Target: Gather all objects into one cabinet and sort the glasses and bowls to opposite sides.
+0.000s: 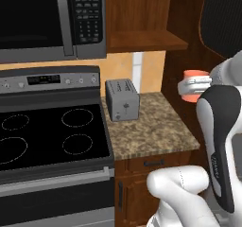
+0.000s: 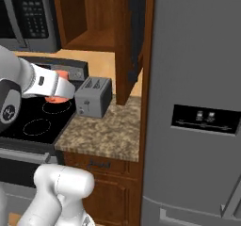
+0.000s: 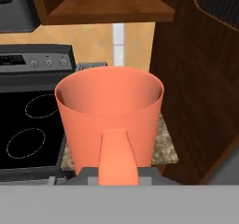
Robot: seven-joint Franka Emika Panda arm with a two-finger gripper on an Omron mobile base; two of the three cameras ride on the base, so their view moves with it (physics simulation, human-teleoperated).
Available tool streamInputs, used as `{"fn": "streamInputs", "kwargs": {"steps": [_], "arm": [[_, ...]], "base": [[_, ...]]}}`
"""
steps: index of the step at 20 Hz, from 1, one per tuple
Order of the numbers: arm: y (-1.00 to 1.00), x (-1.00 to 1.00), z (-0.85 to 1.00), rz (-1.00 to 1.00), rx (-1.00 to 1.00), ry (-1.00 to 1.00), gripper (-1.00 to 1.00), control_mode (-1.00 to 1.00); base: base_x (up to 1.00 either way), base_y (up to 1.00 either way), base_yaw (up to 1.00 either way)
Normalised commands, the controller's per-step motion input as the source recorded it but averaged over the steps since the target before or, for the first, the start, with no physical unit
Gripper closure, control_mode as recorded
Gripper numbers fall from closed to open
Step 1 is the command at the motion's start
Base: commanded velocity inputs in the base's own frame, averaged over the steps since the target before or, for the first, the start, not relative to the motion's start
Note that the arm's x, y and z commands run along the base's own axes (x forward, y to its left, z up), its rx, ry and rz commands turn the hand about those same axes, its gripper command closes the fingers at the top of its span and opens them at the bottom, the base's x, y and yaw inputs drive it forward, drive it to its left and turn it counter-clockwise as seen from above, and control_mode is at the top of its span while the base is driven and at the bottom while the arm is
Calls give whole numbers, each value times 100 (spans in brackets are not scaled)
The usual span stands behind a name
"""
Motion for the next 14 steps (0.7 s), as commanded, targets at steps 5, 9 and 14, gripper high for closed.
{"fn": "streamInputs", "kwargs": {"steps": [5,9,14], "arm": [[0,0,0,0,0,0,100,100],[0,0,0,0,0,0,100,100],[0,0,0,0,0,0,100,100]], "base": [[-94,63,14],[-71,79,47],[-48,69,73]]}}
